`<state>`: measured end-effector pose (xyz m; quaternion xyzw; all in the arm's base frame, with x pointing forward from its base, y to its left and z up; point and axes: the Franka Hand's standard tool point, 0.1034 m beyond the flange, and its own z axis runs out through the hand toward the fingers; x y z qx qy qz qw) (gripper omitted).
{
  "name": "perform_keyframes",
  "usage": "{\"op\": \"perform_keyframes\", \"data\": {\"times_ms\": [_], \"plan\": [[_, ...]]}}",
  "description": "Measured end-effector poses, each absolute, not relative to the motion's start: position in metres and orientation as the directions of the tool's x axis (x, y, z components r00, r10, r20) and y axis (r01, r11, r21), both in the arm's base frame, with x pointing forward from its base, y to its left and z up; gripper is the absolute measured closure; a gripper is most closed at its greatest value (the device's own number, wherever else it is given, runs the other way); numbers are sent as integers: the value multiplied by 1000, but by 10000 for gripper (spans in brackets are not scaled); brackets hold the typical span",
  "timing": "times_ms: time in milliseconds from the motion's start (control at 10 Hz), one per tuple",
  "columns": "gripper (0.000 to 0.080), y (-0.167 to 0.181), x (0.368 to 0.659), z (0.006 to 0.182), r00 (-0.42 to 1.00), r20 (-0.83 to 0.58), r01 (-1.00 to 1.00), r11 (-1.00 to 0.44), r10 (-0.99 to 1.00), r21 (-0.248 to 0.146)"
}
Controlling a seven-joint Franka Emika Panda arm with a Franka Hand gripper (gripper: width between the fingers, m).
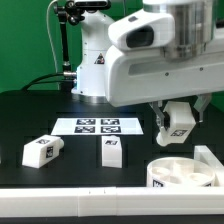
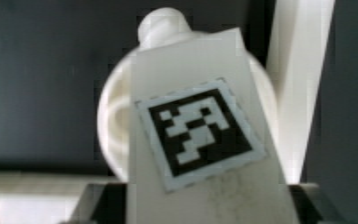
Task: Assemble stool
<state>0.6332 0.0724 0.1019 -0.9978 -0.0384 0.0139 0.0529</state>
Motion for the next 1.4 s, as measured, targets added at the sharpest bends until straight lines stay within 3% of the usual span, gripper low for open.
{"op": "perform_keyframes", "data": {"times_ms": [300,500,1000,1200,1400], "plan": [[472,73,641,104,980,196,50,-994,30,-99],[472,73,655,114,956,289,2,-990,-39,-141],[472,84,658,115,953,297,-11,-987,-59,-160],[472,96,674,114,947,311,-25,-983,-82,-182],[472,100,678,112,935,344,-21,-984,-82,-178]]}}
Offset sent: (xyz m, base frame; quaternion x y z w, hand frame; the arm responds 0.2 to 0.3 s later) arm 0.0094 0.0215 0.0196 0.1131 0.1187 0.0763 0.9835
